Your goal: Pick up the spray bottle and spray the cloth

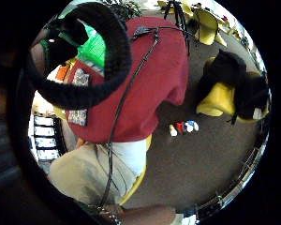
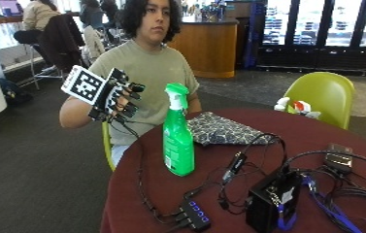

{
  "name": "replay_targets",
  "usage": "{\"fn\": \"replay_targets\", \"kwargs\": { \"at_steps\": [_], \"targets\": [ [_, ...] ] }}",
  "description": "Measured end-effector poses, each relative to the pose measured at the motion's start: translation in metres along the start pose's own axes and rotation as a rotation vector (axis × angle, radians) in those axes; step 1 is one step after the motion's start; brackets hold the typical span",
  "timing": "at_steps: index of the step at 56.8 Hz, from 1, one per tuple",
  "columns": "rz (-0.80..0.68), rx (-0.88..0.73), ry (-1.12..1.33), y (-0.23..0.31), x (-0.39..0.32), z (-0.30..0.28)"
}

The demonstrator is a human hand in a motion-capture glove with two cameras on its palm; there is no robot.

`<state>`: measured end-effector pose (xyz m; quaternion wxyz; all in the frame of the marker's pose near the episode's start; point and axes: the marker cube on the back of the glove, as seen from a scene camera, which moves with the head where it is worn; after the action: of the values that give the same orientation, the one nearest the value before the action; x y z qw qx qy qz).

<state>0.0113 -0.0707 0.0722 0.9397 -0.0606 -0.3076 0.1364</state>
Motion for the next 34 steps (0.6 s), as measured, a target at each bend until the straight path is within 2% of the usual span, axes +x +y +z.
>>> {"fn": "replay_targets", "kwargs": {
  "at_steps": [25,29,34],
  "targets": [
    [0.027,0.1,-0.204,-0.077,-0.001,0.037],
    [0.024,0.171,-0.24,-0.088,-0.003,0.043],
    [-0.06,0.308,-0.255,-0.103,0.0,0.051]
  ]
}}
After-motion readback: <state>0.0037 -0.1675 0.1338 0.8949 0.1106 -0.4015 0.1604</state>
